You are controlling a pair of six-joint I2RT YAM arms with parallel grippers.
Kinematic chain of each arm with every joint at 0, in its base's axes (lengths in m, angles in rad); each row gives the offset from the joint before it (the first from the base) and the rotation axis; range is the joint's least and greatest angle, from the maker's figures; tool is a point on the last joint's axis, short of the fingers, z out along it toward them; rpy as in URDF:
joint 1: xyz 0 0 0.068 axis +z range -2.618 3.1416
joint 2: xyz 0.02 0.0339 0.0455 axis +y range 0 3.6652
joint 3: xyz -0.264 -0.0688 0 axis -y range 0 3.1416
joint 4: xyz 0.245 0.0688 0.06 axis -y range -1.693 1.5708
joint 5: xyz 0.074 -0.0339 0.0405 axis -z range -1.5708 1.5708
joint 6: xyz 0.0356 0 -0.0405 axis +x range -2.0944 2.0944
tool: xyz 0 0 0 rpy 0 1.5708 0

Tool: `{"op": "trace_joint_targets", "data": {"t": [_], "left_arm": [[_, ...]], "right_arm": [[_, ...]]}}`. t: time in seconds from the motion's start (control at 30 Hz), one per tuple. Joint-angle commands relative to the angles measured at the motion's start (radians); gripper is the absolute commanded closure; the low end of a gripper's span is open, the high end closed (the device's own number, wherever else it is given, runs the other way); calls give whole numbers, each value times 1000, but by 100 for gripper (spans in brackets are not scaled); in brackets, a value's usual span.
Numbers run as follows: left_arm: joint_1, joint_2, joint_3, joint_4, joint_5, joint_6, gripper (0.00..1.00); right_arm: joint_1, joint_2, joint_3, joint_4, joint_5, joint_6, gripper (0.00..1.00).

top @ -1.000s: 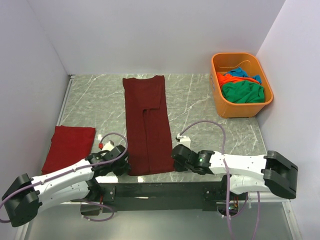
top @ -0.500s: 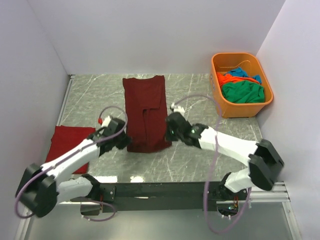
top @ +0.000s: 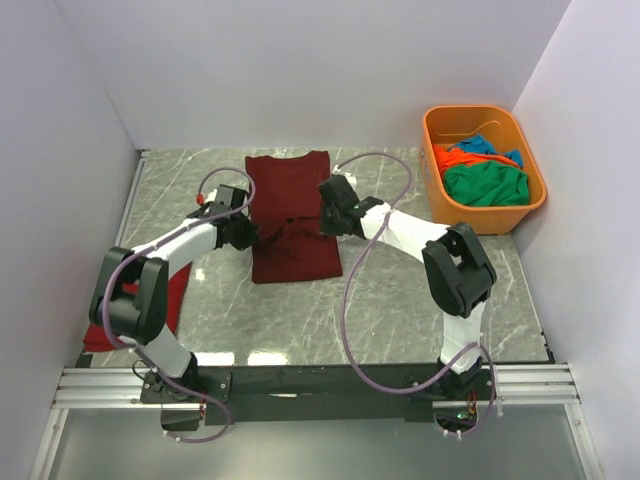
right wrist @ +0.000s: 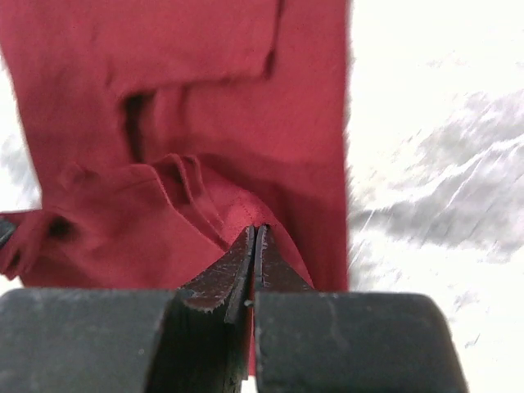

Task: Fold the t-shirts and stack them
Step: Fold the tshirt

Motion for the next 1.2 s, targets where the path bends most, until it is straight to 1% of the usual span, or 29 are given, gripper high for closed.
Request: {"op": "trace_joint_targets", "data": {"t": [0.0, 0.1, 0.27, 0.53, 0.67, 0.77, 0.8, 0.83, 0.87, 0.9, 0.93, 0.97, 1.0, 1.07, 1.13, 1.17], "left_arm": [[21, 40, 72, 35, 34, 29, 99], [35, 79, 101, 29, 43, 24, 99], [51, 97, 132, 20, 42, 16, 100], [75, 125, 193, -3, 34, 30, 99], [86, 157, 201, 10, 42, 42, 99], [104, 171, 207, 30, 52, 55, 98], [109, 171, 210, 39, 58, 62, 89], [117, 172, 210, 46, 63, 67, 82], [129, 171, 208, 58, 71, 71, 70], [135, 166, 208, 68, 74, 88, 50], [141, 162, 210, 84, 74, 99, 44], [155, 147, 210, 95, 89, 111, 41], [160, 136, 210, 95, 91, 122, 38], [166, 91, 204, 81, 86, 125, 37], [166, 56, 181, 67, 60, 116, 40], [164, 21, 163, 78, 66, 101, 42]], "right_arm": [[-33, 35, 91, 8, -1, -15, 100], [-48, 58, 116, 7, -9, -17, 100], [-65, 75, 131, 7, -16, -20, 100], [-103, 57, 110, 33, -29, -20, 100], [-128, 82, 131, 36, -67, -27, 100], [-139, 98, 145, 49, -85, -41, 93], [-142, 106, 154, 51, -100, -52, 85], [-146, 109, 163, 51, -102, -56, 79], [-155, 112, 170, 53, -110, -61, 71], [-162, 118, 183, 45, -123, -69, 60], [-166, 120, 191, 42, -130, -72, 55], [-174, 111, 194, 42, -131, -75, 50], [-180, 105, 190, 46, -131, -78, 43], [-183, 89, 185, 43, -133, -84, 42], [-182, 57, 167, 48, -142, -84, 43], [-182, 33, 141, 57, -151, -84, 44]]}}
